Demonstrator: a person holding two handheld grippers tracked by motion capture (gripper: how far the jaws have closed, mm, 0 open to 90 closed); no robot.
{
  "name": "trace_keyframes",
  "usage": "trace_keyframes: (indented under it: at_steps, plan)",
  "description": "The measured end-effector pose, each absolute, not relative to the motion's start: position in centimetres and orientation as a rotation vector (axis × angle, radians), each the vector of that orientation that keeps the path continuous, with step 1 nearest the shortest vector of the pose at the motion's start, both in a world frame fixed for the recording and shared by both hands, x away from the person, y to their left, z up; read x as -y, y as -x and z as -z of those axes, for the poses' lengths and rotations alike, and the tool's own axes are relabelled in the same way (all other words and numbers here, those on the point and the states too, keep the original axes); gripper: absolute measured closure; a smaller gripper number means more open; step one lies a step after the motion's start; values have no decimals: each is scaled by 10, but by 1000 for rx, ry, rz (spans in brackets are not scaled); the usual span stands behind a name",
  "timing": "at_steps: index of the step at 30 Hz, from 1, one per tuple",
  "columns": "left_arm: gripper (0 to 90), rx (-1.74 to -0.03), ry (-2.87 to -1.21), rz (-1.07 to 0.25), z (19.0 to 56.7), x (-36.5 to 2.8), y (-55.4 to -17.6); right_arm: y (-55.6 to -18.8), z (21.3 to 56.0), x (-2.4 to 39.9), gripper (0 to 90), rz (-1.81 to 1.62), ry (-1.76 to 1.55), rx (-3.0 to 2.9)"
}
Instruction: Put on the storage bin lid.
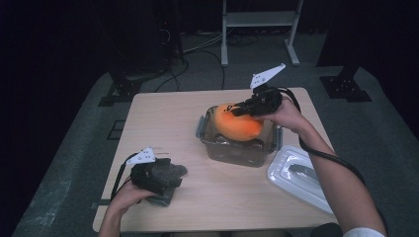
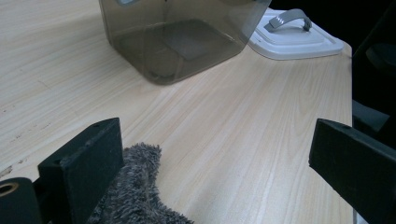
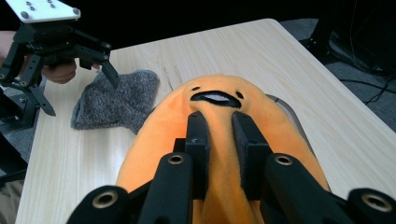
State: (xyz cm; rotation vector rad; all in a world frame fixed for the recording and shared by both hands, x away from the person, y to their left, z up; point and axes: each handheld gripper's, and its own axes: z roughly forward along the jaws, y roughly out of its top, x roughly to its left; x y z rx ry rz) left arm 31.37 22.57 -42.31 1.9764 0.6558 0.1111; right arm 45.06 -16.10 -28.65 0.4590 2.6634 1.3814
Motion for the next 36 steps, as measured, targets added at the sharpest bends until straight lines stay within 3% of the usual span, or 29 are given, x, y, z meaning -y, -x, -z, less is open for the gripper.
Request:
trace_keyframes:
  at_steps: [36]
  plan:
    - [24,-649,-1986,-99,425,-224,-313,-469,333,147,769,-1286,-451,-2785]
